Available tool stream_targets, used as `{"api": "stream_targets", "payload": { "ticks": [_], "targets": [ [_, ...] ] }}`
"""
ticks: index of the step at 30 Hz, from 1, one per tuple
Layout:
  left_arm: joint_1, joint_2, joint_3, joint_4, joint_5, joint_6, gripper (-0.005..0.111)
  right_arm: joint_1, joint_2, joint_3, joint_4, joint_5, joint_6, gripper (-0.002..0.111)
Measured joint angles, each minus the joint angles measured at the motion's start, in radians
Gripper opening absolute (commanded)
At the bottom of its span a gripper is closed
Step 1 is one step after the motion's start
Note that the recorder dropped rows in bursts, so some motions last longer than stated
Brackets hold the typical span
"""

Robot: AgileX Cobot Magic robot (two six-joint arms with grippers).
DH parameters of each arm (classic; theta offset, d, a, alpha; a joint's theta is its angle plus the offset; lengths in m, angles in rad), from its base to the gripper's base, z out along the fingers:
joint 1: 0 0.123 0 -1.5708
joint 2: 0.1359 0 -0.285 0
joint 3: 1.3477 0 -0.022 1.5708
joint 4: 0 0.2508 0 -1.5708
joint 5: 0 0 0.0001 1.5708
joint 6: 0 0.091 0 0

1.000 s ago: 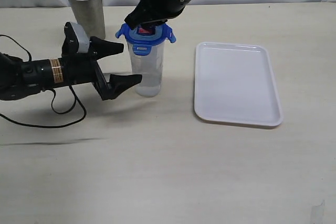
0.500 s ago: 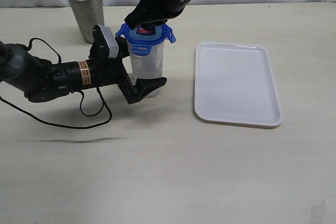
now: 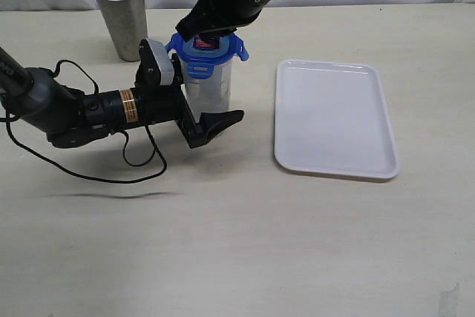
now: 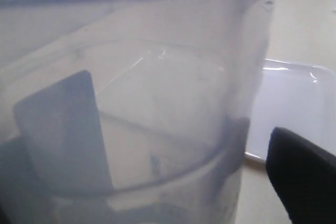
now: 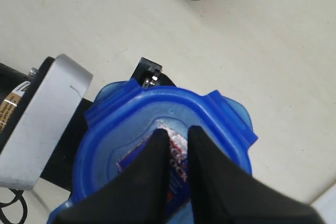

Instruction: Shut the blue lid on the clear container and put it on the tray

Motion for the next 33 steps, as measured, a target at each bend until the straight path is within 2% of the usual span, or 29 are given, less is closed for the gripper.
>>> {"api": "stream_targets", "payload": {
  "ticks": [19, 21, 23, 31, 33],
  "targets": [
    [0.000, 0.000, 0.000, -0.057, -0.004, 0.012, 0.099, 0.000, 0.000, -0.002, 0.000, 0.007, 0.010, 0.014],
    [0.000, 0.000, 0.000, -0.057, -0.004, 0.012, 0.090, 0.000, 0.000, -0.002, 0.000, 0.007, 0.012, 0.014],
    [0.000, 0.000, 0.000, -0.057, -0.004, 0.012, 0.076, 0.000, 0.000, -0.002, 0.000, 0.007, 0.012, 0.014],
    [0.000, 0.000, 0.000, -0.056, -0.006, 0.002, 0.003, 0.000, 0.000, -0.002, 0.000, 0.011, 0.012, 0.014],
    [0.000, 0.000, 0.000, -0.052, -0.006, 0.000, 0.000, 0.000, 0.000, -0.002, 0.000, 0.011, 0.012, 0.015]
  ]
}}
